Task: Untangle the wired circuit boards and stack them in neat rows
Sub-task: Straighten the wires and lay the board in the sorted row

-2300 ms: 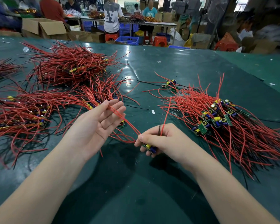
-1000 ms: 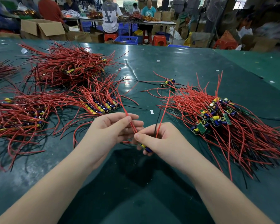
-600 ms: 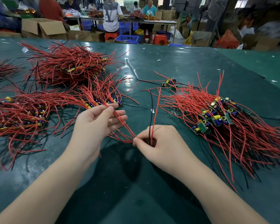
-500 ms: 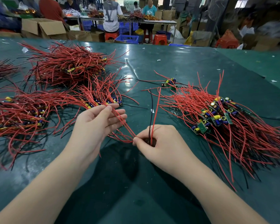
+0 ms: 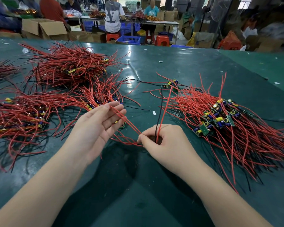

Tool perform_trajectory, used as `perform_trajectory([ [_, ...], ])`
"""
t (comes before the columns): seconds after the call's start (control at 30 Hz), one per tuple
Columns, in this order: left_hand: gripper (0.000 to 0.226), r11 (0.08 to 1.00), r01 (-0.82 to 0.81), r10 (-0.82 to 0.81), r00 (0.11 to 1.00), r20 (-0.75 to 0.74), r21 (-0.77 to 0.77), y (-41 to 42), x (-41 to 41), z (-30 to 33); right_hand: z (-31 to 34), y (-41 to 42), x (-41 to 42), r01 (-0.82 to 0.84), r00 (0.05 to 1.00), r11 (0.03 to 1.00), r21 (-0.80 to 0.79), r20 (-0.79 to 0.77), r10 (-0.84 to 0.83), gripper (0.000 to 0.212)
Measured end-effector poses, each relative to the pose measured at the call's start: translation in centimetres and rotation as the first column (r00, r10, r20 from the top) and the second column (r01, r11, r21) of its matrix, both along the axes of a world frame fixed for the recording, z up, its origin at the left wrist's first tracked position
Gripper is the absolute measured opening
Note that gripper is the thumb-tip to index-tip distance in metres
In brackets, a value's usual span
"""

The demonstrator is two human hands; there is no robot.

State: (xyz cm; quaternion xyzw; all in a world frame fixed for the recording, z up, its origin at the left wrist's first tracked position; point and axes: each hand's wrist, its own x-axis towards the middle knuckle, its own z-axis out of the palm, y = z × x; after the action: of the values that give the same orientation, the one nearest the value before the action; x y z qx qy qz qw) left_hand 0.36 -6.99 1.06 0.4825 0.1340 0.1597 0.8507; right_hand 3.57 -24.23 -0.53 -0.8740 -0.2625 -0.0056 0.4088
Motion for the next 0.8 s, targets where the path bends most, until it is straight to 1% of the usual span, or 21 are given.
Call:
perform_trajectory([
  [0.07, 0.024, 1.000, 0.011, -0.011, 1.000, 0.005, 0.011, 0.12, -0.01, 0.04, 0.01, -0.05, -0.01, 0.011, 1.000, 1.000, -0.007, 0.017, -0.011, 0.015],
  [0.13, 0.023, 1.000, 0.001, -0.001, 1.000, 0.007, 0.025, 0.25, -0.01, 0.09, 0.02, -0.10, 0.03, 0.005, 1.000, 1.000, 0.003, 0.000, -0.005, 0.014],
  [0.3, 0.017, 0.998, -0.063, 0.063, 0.998, 0.009, 0.003, 0.57, 0.18, 0.12, 0.14, 0.09, 0.30, -0.017, 0.991, 0.996, 0.089, -0.129, 0.028, 0.011],
  [0.4, 0.018, 0.998, -0.061, 0.061, 0.998, 0.014, -0.023, 0.65, 0.21, 0.11, 0.30, 0.22, 0.24, -0.029, 0.983, 0.991, 0.129, -0.174, 0.052, 0.014],
  [0.53, 0.034, 0.998, -0.050, 0.050, 0.999, 0.007, -0.037, 0.50, 0.21, 0.03, 0.43, 0.27, 0.06, -0.042, 0.979, 0.989, 0.143, -0.190, 0.069, 0.015],
  [0.67, 0.025, 0.998, -0.049, 0.048, 0.999, -0.017, -0.041, 0.37, 0.28, 0.03, 0.40, 0.39, -0.04, -0.040, 0.983, 0.992, 0.121, -0.175, 0.061, 0.015],
  [0.8, 0.025, 0.998, -0.039, 0.039, 0.999, -0.010, -0.048, 0.49, 0.22, 0.08, 0.43, 0.45, -0.06, -0.031, 0.979, 0.991, 0.127, -0.196, 0.056, 0.016],
])
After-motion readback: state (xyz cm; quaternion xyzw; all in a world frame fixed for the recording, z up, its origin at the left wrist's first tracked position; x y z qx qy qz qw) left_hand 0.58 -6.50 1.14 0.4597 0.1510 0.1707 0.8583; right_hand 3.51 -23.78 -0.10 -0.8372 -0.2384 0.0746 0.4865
